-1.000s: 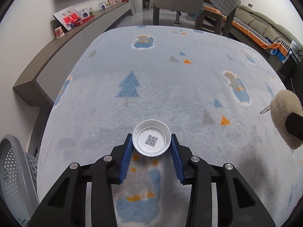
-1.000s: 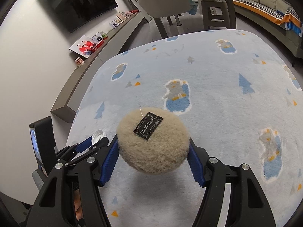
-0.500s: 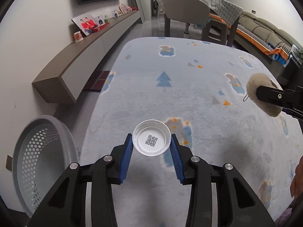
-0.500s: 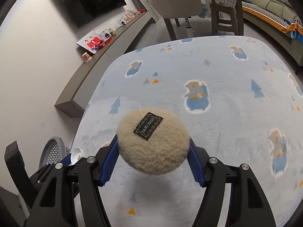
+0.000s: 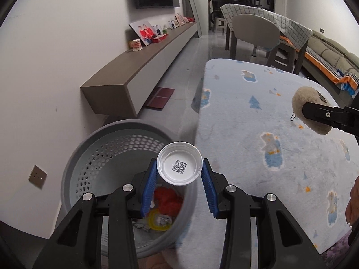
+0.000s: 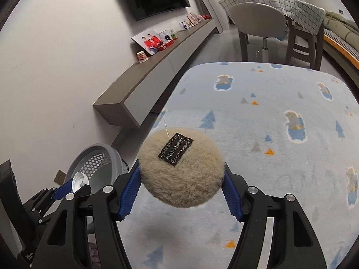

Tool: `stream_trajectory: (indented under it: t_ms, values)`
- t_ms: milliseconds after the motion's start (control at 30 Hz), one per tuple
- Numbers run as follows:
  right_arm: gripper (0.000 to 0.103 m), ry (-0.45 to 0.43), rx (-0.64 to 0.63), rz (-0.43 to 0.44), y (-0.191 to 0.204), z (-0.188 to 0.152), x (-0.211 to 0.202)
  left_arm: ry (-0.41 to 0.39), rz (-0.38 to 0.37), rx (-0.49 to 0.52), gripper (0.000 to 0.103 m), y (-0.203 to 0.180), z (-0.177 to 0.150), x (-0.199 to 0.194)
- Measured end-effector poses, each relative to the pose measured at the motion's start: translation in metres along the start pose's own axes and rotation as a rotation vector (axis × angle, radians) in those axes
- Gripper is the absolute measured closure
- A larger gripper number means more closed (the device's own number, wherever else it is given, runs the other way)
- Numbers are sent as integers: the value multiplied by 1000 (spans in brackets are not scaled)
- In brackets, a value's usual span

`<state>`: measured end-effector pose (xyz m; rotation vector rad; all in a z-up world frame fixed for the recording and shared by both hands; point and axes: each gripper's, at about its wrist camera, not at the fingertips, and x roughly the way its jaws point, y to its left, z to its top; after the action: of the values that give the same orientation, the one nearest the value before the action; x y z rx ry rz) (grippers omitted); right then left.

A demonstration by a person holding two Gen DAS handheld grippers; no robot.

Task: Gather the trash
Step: 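Carry the ball and bottle cap over the basket and open both tools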

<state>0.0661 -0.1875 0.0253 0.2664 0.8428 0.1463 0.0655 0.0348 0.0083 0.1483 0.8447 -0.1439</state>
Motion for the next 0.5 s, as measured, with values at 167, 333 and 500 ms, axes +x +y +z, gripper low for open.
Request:
stream_trajectory:
  t_ms: [167, 333, 500]
  values:
    - [39, 19, -49, 69, 49, -1, 16, -7, 46, -40, 64, 46, -9, -9]
    - [39, 77, -102, 133, 95, -7, 49, 5, 94, -83, 64, 83, -21, -7]
    - [39, 125, -178, 164, 128, -22, 75, 20, 163, -89, 64, 103, -34, 4]
